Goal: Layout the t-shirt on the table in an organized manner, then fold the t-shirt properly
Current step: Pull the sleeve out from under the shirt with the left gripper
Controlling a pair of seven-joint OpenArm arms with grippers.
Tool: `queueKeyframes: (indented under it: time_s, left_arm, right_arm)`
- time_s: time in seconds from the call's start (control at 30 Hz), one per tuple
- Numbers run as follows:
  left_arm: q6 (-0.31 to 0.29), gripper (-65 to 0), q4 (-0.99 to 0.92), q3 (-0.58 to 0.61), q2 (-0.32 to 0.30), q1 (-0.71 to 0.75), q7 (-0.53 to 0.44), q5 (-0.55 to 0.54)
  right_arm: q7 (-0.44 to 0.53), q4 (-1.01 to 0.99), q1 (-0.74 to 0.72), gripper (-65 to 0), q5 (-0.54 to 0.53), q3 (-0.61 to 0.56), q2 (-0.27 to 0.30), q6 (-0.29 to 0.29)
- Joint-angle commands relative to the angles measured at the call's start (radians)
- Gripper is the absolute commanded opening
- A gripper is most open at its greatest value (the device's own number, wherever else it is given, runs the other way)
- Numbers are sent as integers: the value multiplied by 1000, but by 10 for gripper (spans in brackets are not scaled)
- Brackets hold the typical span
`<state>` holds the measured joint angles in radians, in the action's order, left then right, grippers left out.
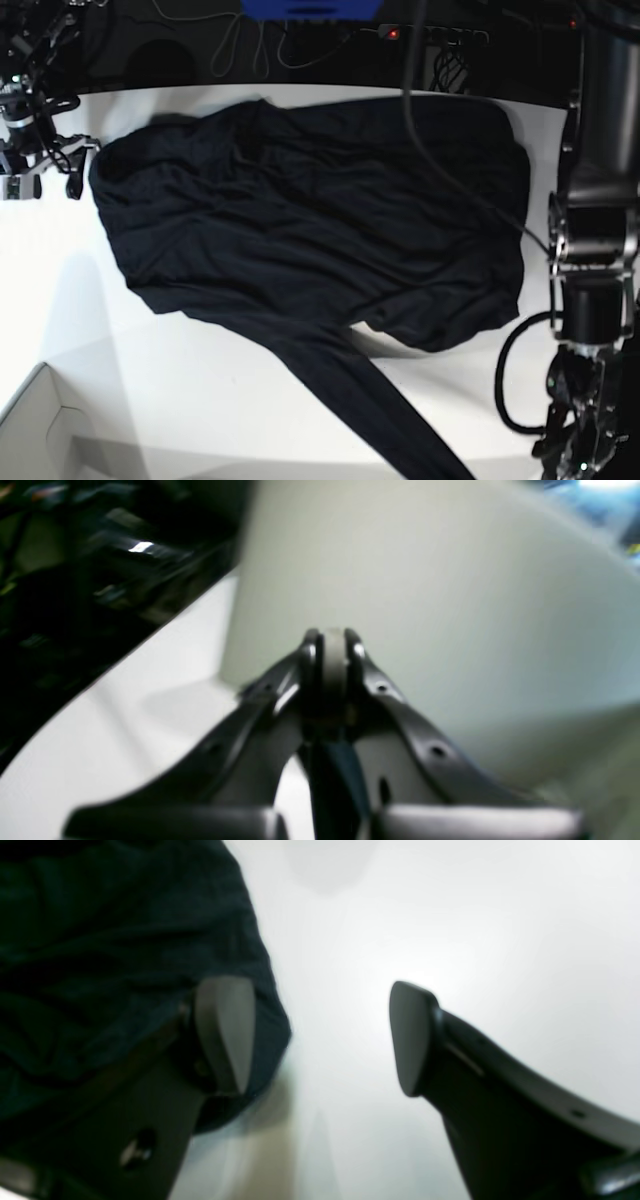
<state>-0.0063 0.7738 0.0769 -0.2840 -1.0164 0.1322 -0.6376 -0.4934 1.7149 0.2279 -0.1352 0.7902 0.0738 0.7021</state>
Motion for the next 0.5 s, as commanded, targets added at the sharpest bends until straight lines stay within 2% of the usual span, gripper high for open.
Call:
queueKeyframes:
  time_s: [0.0,0.17,0.33,0.47]
  left_arm:
    - [-1,-648,16,8,4,-57,-29,2]
    - [-1,-648,6,76,27,-58,-30,2]
    - [-1,-645,-7,83,27,69,-33,2]
    - [-1,-644,-106,79,16,146,-35,2]
  right_arm:
    - [25,20,-5,-223,-11,7,13,-4]
    - [25,20,0,-223,-11,8,13,-4]
    - [25,21,21,-223,-11,7,13,-4]
    - [25,21,18,-223,-11,7,14,-4]
